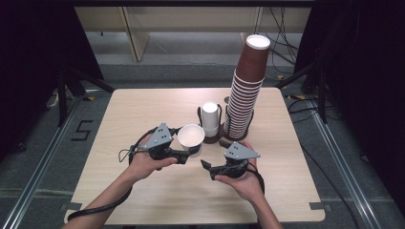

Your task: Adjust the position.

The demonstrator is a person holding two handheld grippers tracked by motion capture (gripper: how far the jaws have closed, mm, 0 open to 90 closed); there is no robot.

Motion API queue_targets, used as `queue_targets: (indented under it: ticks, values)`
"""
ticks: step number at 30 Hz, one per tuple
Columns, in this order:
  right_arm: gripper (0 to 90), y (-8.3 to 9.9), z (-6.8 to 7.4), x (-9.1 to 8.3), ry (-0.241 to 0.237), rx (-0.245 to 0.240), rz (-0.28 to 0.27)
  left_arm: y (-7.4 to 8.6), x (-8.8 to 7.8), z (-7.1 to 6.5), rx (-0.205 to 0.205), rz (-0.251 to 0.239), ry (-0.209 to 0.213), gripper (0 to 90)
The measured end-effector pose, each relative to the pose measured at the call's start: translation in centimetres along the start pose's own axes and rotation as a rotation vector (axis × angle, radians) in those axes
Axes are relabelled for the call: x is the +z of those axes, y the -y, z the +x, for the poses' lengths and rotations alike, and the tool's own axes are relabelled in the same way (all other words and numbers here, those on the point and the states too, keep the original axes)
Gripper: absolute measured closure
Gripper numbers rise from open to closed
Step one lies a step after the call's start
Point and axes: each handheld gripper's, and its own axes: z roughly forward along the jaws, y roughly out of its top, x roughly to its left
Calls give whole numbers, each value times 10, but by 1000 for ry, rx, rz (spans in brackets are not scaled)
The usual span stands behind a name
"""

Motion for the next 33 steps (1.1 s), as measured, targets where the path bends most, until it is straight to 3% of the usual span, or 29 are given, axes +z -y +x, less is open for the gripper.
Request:
queue_targets:
  ticks: [11, 12, 18, 20, 21, 33]
  values:
    - [63, 1, -2, -2, 21, 4, -7, 1, -14, 6, 4, -3, -41, 237]
    - [63, 1, 0, -2, 18, 34, -1, 1, -15, 6, 4, -1, -44, 237]
    - [65, 2, 1, -3, 22, 59, 8, 1, -23, 10, 7, -1, -66, 238]
    - [66, 2, 1, -3, 26, 59, 5, 2, -25, 11, 7, -6, -72, 238]
    - [66, 2, -2, -3, 29, 25, -6, 2, -26, 11, 8, 0, -74, 238]
    - [71, 4, -5, -7, 42, 38, -13, 8, -36, 15, -3, -6, -106, 238]
